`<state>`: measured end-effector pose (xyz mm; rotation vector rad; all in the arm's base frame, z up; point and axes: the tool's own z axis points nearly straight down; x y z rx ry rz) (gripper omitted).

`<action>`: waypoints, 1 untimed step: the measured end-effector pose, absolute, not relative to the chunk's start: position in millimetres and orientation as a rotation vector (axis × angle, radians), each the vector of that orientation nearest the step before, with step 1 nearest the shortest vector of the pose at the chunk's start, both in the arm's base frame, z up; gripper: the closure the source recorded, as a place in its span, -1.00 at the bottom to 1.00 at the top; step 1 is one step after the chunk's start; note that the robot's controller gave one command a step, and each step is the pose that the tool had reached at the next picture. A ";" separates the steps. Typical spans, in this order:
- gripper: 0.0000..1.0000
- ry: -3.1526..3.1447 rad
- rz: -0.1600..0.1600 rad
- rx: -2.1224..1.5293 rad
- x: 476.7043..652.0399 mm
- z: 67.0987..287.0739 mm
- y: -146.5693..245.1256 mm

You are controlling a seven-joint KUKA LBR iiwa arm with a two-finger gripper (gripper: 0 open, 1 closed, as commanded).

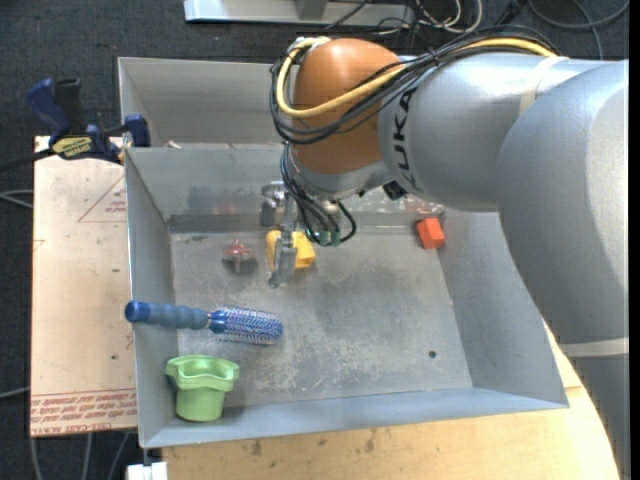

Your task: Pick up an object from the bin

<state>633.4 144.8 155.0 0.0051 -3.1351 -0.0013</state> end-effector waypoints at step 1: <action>-1.00 -3.126 -0.006 0.396 582.0 72.5 188.4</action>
Offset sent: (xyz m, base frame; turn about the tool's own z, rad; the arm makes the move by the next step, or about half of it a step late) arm -0.0536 0.0411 -0.0850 -0.2481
